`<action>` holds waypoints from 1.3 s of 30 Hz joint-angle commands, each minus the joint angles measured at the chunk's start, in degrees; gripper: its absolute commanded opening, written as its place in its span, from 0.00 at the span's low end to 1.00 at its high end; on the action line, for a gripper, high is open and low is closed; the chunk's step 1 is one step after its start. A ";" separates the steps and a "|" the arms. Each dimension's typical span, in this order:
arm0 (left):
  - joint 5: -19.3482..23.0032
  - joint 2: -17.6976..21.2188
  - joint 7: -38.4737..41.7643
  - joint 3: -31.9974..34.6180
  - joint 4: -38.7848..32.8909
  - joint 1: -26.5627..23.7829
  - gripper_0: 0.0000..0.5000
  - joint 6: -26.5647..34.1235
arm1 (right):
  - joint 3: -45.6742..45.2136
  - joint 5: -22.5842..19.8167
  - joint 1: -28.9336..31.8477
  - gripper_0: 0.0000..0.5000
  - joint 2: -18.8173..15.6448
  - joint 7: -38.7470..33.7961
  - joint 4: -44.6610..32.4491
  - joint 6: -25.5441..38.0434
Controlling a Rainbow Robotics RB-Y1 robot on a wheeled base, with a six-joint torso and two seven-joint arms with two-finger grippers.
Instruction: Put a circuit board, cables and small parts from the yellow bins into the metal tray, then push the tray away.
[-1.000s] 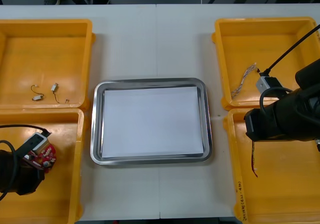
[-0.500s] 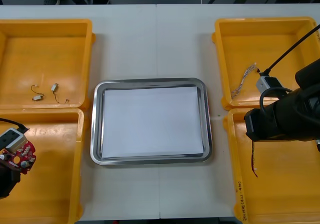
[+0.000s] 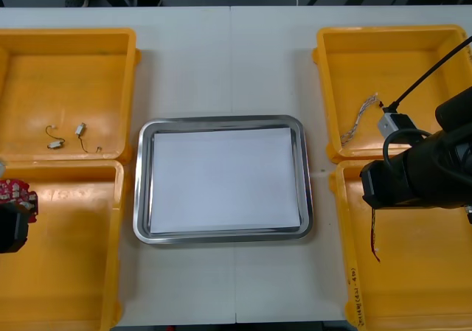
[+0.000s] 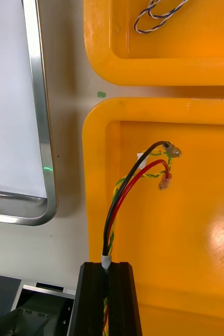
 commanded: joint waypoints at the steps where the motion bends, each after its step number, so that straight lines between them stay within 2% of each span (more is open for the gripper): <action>1: 3.68 5.24 5.67 -2.05 -2.17 -4.85 0.00 0.48 | 0.67 0.14 -1.42 0.00 0.65 1.83 -0.41 0.26; 5: 6.40 8.75 12.18 -5.12 -1.99 -8.10 0.00 0.48 | 0.67 0.14 -1.42 0.00 0.65 1.83 -0.41 0.26; 8: 10.36 11.39 17.98 -6.18 -1.99 -10.83 0.00 0.48 | 0.67 0.22 -1.42 0.00 0.56 1.83 -0.41 0.26; 12: 14.05 12.88 22.81 -6.79 -1.99 -12.94 0.00 0.48 | 0.67 0.40 -1.42 0.00 0.65 1.83 -0.41 0.26; 17: 15.19 14.90 29.14 -11.28 -1.90 -16.10 0.00 0.48 | 0.67 0.40 -1.42 0.00 0.65 1.83 -0.41 0.26; 28: 17.12 15.34 42.76 -22.70 -1.81 -24.36 0.00 0.48 | 0.67 0.49 -1.42 0.00 0.65 1.92 -0.41 0.26; 39: 18.71 14.99 53.93 -39.75 3.46 -37.20 0.00 0.48 | 0.67 0.49 -1.42 0.00 0.65 2.00 -0.41 0.26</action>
